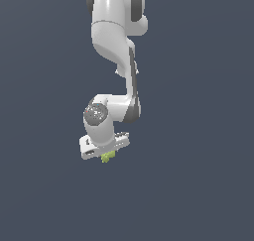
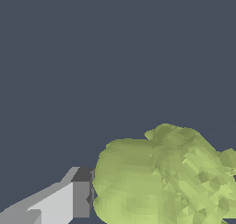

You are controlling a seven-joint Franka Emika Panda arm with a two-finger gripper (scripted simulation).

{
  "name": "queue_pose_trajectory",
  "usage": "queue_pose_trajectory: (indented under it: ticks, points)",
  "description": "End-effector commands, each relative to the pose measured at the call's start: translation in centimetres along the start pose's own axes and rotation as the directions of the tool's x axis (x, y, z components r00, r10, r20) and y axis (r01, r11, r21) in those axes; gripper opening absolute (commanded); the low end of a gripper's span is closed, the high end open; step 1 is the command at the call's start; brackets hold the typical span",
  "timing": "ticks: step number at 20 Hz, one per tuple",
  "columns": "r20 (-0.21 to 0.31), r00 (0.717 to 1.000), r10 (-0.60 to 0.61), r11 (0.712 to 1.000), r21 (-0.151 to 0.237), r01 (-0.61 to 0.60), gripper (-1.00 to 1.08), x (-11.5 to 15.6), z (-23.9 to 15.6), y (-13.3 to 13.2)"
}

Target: Pick up the object and move it to a goal position.

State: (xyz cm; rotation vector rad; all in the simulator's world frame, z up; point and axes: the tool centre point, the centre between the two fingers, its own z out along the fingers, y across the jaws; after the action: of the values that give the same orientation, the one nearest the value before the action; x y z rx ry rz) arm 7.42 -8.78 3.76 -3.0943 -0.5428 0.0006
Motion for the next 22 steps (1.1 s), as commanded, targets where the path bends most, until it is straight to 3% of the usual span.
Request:
queue_pose_trajectory:
  ticks: [1, 12, 22]
  points:
    - [0.000, 1.000, 0.000, 1.000, 0.000, 0.000, -1.00, 0.0, -0.1, 0.0]
    - [0.000, 1.000, 0.000, 1.000, 0.000, 0.000, -1.00, -1.6, -3.6, 0.0]
    - [0.000, 1.000, 0.000, 1.000, 0.000, 0.000, -1.00, -5.2, -11.7, 0.0]
